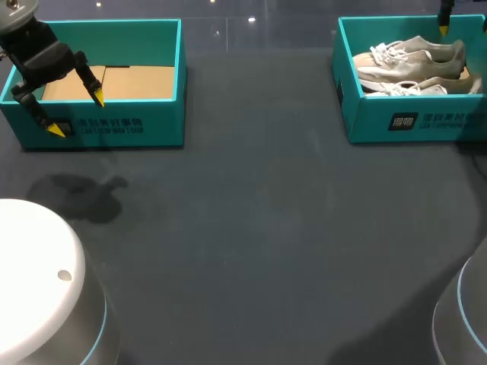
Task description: Take the shoe out of the shoebox, open the shoe tongue, remove and reinsert the insole, then place the shoe into the shoebox
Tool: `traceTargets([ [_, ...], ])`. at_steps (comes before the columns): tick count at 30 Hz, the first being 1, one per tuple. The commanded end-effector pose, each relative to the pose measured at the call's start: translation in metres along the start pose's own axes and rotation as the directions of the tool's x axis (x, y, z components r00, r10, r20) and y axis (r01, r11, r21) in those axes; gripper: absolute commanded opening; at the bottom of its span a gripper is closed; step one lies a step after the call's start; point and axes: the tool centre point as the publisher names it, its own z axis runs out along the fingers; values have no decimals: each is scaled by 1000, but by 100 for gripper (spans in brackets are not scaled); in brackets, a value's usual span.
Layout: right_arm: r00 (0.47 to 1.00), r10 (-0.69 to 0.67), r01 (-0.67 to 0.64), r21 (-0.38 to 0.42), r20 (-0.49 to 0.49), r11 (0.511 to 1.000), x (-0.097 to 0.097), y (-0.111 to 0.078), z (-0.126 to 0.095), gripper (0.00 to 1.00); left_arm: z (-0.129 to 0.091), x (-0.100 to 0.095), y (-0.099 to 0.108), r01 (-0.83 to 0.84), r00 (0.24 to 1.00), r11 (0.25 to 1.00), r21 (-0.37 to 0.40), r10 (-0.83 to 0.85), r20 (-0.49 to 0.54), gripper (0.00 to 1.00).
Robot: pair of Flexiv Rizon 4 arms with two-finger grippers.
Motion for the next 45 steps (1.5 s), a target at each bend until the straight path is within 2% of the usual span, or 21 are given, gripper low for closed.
traceTargets([
  [1,1000,-3,4,-58,14,998,7,-29,-30,100,-1,0,0,0,1000,1000,-2,0,-2,100],
  [10,1000,-26,27,-92,12,995,25,-62,-62,100,-1,0,0,0,1000,1000,-2,0,-2,100],
  [16,999,-35,36,-104,16,994,40,-90,-82,100,-5,1,-1,1,1000,1000,1,-1,8,100],
  [21,1000,-15,18,-91,26,996,52,-119,-91,100,-24,5,-9,173,985,985,-18,-173,24,100],
  [24,1000,4,-2,-82,26,997,57,-135,-91,100,-36,9,-11,304,953,951,-56,-303,21,100],
  [27,1000,22,-21,-80,14,997,63,-150,-92,100,-45,8,-8,494,869,865,-83,-492,49,100],
  [29,1000,22,-21,-80,14,997,63,-150,-92,100,-51,11,-5,592,805,803,-66,-586,90,100],
  [31,1000,22,-21,-80,14,997,63,-150,-92,100,-55,16,-2,707,704,706,-51,-694,153,100],
  [35,1000,22,-21,-80,14,997,63,-150,-92,100,-60,22,4,821,562,570,-28,-798,217,100],
  [37,1000,22,-21,-80,14,997,63,-150,-92,100,-63,17,11,887,450,462,-18,-853,265,100],
  [39,1000,22,-21,-80,14,997,63,-150,-92,100,-66,10,18,923,372,385,-1,-892,257,100],
  [40,1000,22,-21,-80,14,997,63,-150,-92,100,-68,5,20,953,285,302,2,-901,328,100],
  [41,1000,22,-21,-80,14,997,63,-150,-92,100,-69,1,23,971,228,241,-7,-908,353,100],
  [42,1000,22,-21,-80,14,997,63,-150,-92,100,-71,-2,24,982,182,187,-31,-888,422,100],
  [45,1000,22,-21,-80,14,997,63,-150,-92,100,-71,-2,24,982,182,187,-31,-888,422,100],
])
